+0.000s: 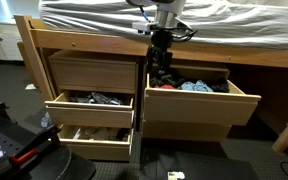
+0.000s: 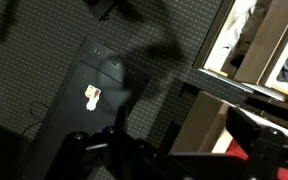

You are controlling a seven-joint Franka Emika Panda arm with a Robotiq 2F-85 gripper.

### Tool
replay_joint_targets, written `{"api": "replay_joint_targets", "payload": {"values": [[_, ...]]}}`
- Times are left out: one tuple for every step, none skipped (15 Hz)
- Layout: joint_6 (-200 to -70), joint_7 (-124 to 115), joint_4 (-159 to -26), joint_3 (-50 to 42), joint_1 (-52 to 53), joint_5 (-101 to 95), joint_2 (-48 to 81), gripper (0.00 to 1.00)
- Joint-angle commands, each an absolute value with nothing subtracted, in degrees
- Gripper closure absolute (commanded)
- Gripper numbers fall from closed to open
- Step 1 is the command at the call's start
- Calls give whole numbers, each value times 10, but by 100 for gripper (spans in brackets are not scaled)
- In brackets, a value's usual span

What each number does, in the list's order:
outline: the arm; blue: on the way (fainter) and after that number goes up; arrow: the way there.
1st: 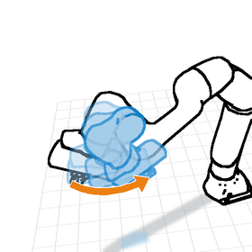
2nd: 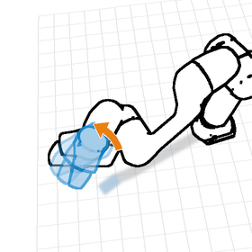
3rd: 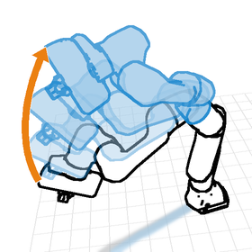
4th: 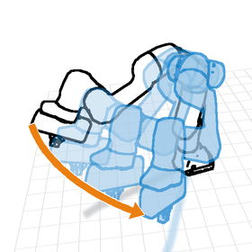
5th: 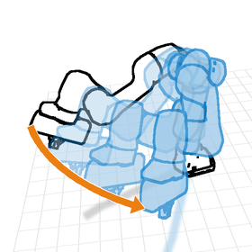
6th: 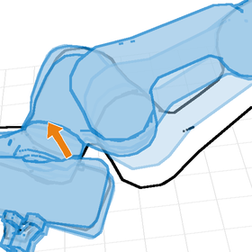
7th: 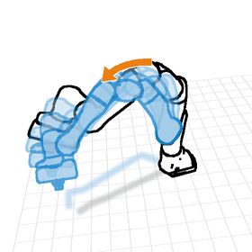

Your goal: Close the top right drawer

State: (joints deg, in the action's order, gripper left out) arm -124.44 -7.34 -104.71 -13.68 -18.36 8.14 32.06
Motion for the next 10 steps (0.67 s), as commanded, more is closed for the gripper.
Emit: {"api": "replay_joint_targets", "payload": {"values": [[-1232, -74, -1025, -135, -185, 80, 340, 0], [-1228, -74, -1013, -135, -184, 79, 352, 0], [-1255, -68, -1035, -127, -189, 99, 335, 0], [-1282, -68, -1053, -120, -185, 113, 328, 0], [-1295, -115, -1028, -123, -165, 111, 365, 0], [-1323, -159, -1011, -127, -149, 107, 398, 0], [-1344, -197, -991, -130, -136, 100, 436, 0], [-1364, -233, -981, -135, -121, 94, 460, 0], [-1373, -271, -966, -144, -102, 87, 488, 0], [-1372, -302, -949, -150, -88, 84, 513, 0]]}}
